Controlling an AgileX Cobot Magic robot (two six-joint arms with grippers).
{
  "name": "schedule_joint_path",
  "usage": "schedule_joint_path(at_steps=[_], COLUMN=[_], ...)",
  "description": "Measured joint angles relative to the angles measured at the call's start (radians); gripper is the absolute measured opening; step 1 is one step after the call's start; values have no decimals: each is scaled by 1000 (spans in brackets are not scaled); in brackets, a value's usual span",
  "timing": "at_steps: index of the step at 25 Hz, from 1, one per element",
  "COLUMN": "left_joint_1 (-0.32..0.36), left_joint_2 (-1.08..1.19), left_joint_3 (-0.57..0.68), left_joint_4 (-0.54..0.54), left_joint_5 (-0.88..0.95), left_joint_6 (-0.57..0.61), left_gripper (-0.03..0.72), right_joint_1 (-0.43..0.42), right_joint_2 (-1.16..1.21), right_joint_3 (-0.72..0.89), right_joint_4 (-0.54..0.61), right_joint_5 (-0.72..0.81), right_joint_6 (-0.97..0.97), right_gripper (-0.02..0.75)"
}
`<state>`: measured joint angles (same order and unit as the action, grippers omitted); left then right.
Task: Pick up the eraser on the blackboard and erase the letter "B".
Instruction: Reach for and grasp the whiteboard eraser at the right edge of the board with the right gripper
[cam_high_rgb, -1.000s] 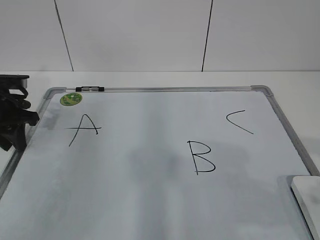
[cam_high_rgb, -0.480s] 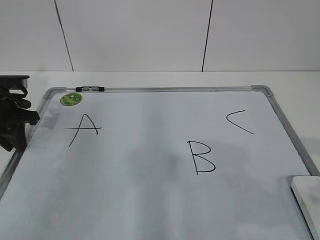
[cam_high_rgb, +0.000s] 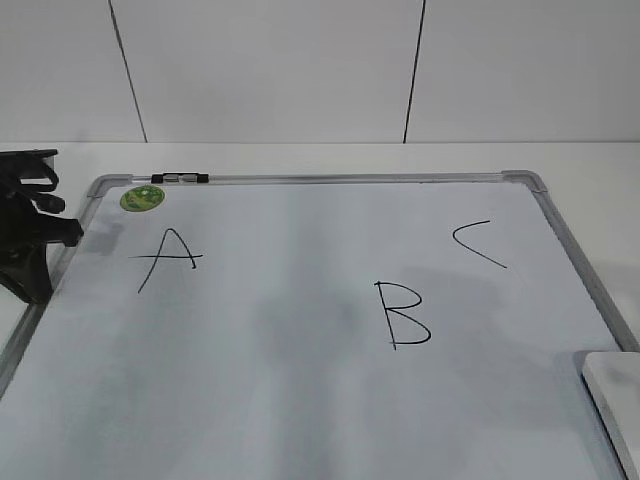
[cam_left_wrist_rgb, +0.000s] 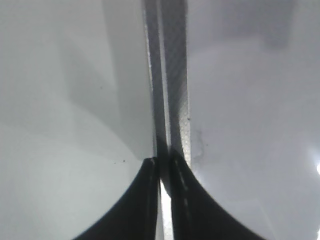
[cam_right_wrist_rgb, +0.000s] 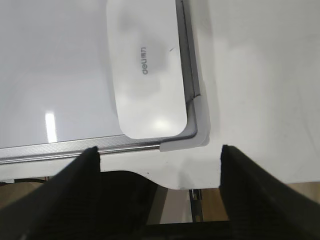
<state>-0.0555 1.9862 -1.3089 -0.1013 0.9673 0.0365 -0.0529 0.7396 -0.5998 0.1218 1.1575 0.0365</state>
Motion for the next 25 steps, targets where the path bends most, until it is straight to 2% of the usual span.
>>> schedule_joint_path(at_steps=[7, 13, 25], left_joint_1=[0, 0, 0], left_joint_2=[0, 0, 0], left_joint_3=[0, 0, 0], left_joint_4=[0, -2, -2], left_joint_5=[2, 2, 4], left_joint_6=[-4, -4, -4], left_gripper=[22, 22, 22], right_joint_1=[0, 0, 0], right_joint_2=[122, 238, 426], right_joint_3=[0, -2, -3], right_joint_4=[4, 79, 91], right_joint_5=[-24, -109, -272], right_joint_6=[0, -70, -112], right_gripper=[576, 646, 653])
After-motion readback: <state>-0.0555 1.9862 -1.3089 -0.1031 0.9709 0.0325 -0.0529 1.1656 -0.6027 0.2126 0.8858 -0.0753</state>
